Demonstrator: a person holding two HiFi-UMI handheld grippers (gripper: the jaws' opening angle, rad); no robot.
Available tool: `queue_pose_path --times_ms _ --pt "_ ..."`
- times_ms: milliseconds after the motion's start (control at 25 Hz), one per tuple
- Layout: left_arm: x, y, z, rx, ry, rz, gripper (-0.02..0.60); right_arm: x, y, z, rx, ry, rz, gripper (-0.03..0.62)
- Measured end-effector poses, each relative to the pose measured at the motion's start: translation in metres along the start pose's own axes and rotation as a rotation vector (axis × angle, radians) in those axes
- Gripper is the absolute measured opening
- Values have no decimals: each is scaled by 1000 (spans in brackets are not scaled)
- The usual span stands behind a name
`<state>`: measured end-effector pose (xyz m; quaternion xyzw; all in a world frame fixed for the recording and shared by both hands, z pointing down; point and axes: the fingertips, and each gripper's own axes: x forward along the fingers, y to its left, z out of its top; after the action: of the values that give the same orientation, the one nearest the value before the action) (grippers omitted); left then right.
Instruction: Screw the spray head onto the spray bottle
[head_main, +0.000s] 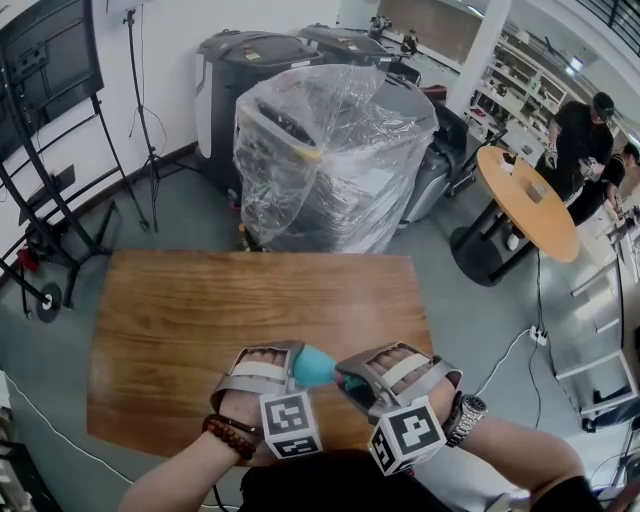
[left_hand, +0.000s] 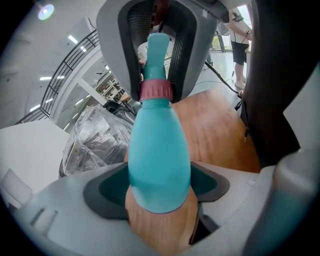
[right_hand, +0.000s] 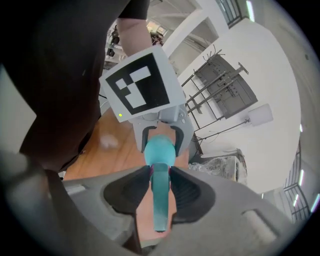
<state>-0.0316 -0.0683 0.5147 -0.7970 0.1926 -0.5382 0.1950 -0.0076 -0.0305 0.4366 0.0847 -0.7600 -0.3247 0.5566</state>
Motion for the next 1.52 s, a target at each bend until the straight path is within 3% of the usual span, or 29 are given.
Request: queue_pose_path --times_ms 160,280,480,760,840,920,1040,1160,1240,1400,1520 --pt "-2 2 2 10 -2 25 391 0 1 -2 -18 26 1 121" --pt "0 4 2 43 20 59 383 3 2 -3 139 28 69 121" --pt "-1 8 2 27 -1 106 376 6 -6 -7 706 -74 244 121" --pt "-2 17 -4 20 34 172 374 13 -20 -23 1595 -277 386 123" --pt "-2 18 -4 28 43 187 374 16 -20 -25 1788 -346 428 123" --pt "-3 19 -2 35 37 198 374 17 -19 -26 1901 -396 481 124" --pt "1 16 -2 17 24 177 376 16 -22 -24 1960 -453 540 132" --pt "4 9 1 -42 -9 124 376 14 -23 -24 1918 -469 519 138" --pt "5 4 5 -84 -47 93 377 12 -25 -22 1871 -477 504 174" --pt "5 3 6 -118 -78 70 377 6 -32 -23 1708 -479 437 248" --pt "7 3 3 -121 -79 63 377 -6 -37 -25 1480 -463 327 269"
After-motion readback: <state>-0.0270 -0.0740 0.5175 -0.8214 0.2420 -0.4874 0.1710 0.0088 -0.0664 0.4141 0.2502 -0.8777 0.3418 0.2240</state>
